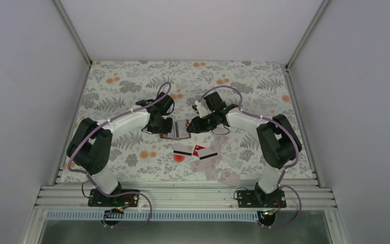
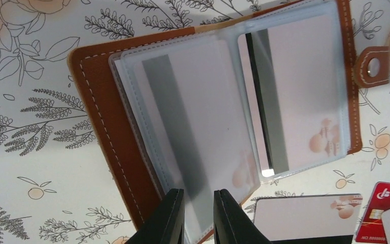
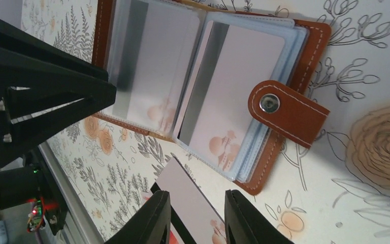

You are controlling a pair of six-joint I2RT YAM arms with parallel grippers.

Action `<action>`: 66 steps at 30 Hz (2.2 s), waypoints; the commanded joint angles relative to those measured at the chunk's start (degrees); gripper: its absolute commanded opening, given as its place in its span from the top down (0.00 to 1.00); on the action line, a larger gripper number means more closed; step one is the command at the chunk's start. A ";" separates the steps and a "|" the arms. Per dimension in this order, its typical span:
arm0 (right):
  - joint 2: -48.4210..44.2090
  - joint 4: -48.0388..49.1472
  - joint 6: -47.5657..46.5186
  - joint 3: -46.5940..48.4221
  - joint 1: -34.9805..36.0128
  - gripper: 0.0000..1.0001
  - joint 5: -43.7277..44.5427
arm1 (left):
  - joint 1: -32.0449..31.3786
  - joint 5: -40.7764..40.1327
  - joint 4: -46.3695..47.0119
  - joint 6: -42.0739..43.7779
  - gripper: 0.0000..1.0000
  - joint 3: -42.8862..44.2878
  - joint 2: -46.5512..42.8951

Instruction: Put the credit cards into the card holder

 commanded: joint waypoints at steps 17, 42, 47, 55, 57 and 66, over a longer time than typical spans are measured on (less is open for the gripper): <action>11.07 3.32 6.33 7.79 1.99 0.72 -3.87 | 3.16 2.68 6.22 3.62 0.85 -6.99 1.57; 13.32 3.50 7.32 6.33 1.99 0.68 -2.74 | 3.61 3.94 5.91 5.29 0.86 -6.10 3.44; 14.21 4.45 7.31 6.87 1.99 0.67 -5.99 | 3.68 4.25 6.13 5.29 0.86 -6.11 3.51; 14.27 5.87 7.93 6.77 2.00 0.67 -8.21 | 3.63 4.45 6.31 5.17 0.87 -6.13 3.34; 13.92 6.70 8.23 6.80 1.99 0.67 -9.04 | 3.68 4.55 6.31 5.11 0.87 -6.06 3.19; 12.94 6.69 7.67 8.72 2.00 0.68 -10.95 | 3.60 4.78 6.42 5.11 0.87 -6.11 3.07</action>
